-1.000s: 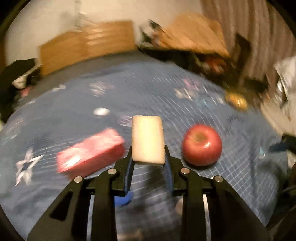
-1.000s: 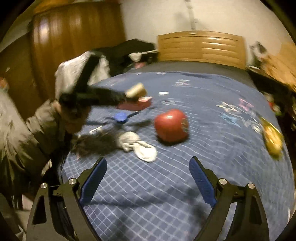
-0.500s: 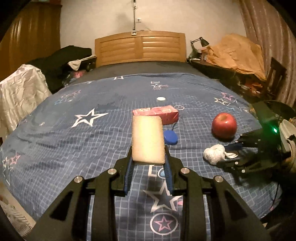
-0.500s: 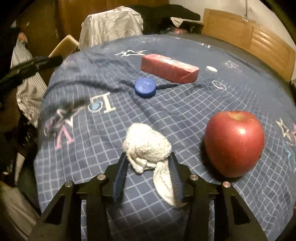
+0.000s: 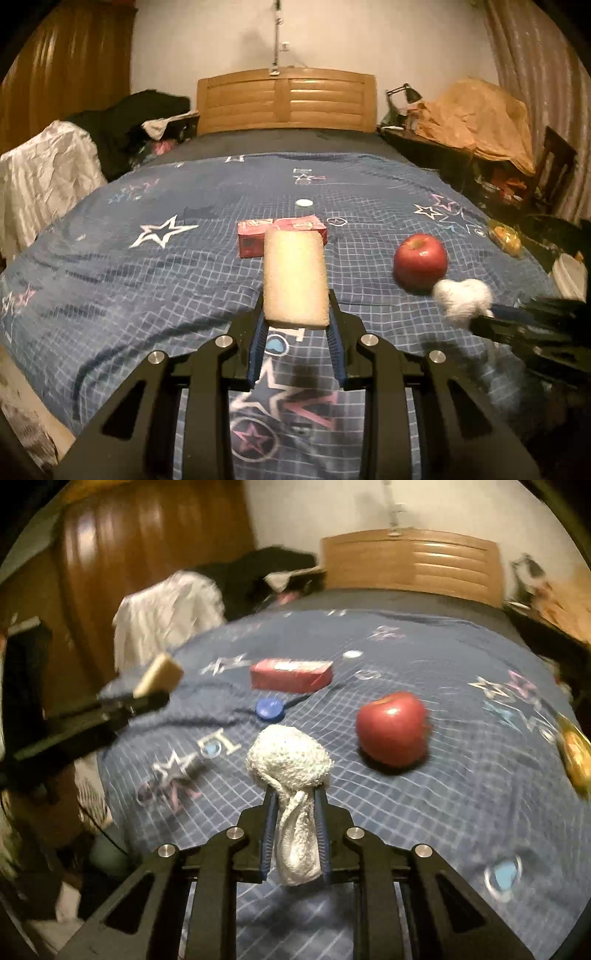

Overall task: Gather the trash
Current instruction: 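Grasp the white cloth with the right gripper while the left holds the sponge, then carry the sponge and white cloth in both grippers over the bucket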

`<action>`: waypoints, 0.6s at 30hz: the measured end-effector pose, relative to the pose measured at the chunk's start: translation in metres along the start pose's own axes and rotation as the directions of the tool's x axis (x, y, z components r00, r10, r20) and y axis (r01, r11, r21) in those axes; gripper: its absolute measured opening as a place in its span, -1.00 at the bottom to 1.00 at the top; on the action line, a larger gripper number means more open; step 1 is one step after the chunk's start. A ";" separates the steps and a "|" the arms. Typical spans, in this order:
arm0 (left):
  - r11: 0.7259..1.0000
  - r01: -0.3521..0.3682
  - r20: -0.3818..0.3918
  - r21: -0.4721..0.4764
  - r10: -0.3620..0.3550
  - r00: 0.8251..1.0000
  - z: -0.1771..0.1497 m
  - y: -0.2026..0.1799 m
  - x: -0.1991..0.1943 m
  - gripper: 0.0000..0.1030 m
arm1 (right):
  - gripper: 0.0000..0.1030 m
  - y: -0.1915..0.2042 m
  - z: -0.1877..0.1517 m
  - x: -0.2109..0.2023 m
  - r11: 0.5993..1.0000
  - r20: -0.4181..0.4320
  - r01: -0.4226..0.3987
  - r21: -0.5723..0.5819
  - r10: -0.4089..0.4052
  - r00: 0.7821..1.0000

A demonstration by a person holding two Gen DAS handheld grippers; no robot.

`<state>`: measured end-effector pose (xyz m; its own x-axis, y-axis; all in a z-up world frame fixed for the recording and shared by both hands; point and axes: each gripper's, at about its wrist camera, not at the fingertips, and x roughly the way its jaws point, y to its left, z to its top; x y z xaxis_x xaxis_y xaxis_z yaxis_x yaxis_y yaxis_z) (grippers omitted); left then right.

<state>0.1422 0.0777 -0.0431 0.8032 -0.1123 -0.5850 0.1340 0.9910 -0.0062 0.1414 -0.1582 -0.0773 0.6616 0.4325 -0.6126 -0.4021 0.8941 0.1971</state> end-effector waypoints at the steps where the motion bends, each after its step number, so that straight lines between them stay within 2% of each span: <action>1: 1.000 -0.007 -0.001 -0.006 0.007 1.000 0.002 -0.004 -0.001 -0.46 | -0.60 0.001 -0.001 -0.009 1.000 0.019 0.016 0.011 -0.017 1.000; 10: 0.996 -0.088 0.074 0.007 0.087 0.993 0.021 -0.053 -0.023 -0.46 | -0.60 0.003 -0.009 -0.079 0.994 0.156 0.093 0.061 -0.102 0.983; 18: 0.990 -0.139 0.148 0.041 0.131 0.980 0.030 -0.089 -0.044 -0.46 | -0.60 -0.006 -0.016 -0.116 0.989 0.212 0.110 0.099 -0.129 0.969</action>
<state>0.1125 -0.0077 0.0072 0.8907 0.0090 -0.4544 0.0451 0.9931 0.1080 0.0574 -0.2157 -0.0195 0.8270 0.3286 -0.4562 -0.2627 0.9432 0.2033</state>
